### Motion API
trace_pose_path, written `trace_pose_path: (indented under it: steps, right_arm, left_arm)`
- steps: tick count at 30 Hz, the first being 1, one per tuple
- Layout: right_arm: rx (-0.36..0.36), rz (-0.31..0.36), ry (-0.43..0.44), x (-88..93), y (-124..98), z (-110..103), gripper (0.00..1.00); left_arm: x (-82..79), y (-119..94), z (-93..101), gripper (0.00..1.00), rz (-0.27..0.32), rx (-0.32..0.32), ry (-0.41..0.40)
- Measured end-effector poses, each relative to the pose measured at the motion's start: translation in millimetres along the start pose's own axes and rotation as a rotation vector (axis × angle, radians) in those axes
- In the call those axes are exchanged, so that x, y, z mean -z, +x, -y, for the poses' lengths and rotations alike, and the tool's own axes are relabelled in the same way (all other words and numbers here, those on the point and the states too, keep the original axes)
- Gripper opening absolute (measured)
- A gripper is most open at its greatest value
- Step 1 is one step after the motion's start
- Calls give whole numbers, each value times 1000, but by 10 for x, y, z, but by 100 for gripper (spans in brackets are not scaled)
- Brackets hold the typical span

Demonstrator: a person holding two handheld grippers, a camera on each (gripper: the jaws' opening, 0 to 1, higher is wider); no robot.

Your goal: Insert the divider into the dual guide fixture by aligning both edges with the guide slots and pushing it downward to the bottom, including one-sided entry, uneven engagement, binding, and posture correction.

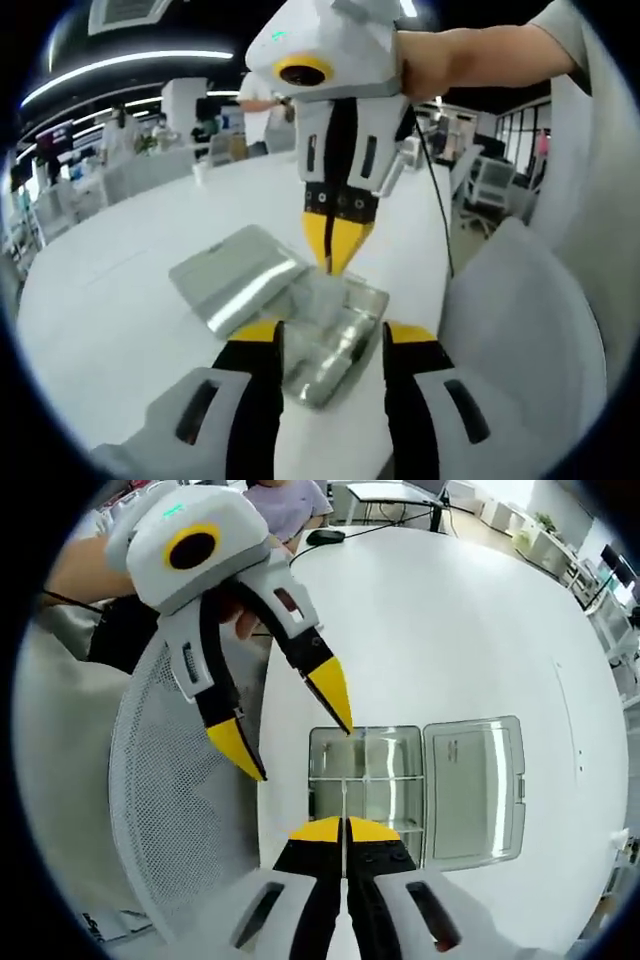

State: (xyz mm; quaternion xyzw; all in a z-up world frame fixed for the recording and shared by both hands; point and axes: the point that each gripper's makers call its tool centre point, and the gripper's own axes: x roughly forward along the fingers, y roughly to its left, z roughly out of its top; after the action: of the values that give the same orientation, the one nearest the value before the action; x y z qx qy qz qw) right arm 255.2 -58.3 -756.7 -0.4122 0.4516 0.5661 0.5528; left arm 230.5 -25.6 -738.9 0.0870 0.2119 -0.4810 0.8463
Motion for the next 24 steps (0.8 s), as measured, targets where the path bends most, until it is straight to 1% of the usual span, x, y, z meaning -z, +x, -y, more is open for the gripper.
trace_pose_path:
  steps: [5, 8, 13, 15, 21, 23, 24]
  right_arm:
    - [9, -20, 1, 2, 77, 56, 0]
    - [26, -50, -9, 43, 133, 80, 0]
    - [23, -61, -6, 44, 169, 62, 0]
    - [29, -71, -12, 57, 188, 90, 0]
    - [16, -73, -6, 66, 252, 129, 0]
    - [24, -86, -13, 92, 272, 151, 0]
    - [11, -81, -4, 95, 293, 152, 0]
  left_arm:
    - [-23, -15, 20, 38, 0, -3, 0]
    - [-33, -23, 24, 38, 2, -6, -1]
    - [-31, -42, 22, 38, 2, -11, -6]
    - [-20, -50, 12, 39, 0, -13, -7]
    - [-5, -60, -2, 39, 3, -18, -16]
    - [-10, -63, 3, 39, 5, -20, -17]
    - [-10, -64, 3, 38, 5, -20, -18]
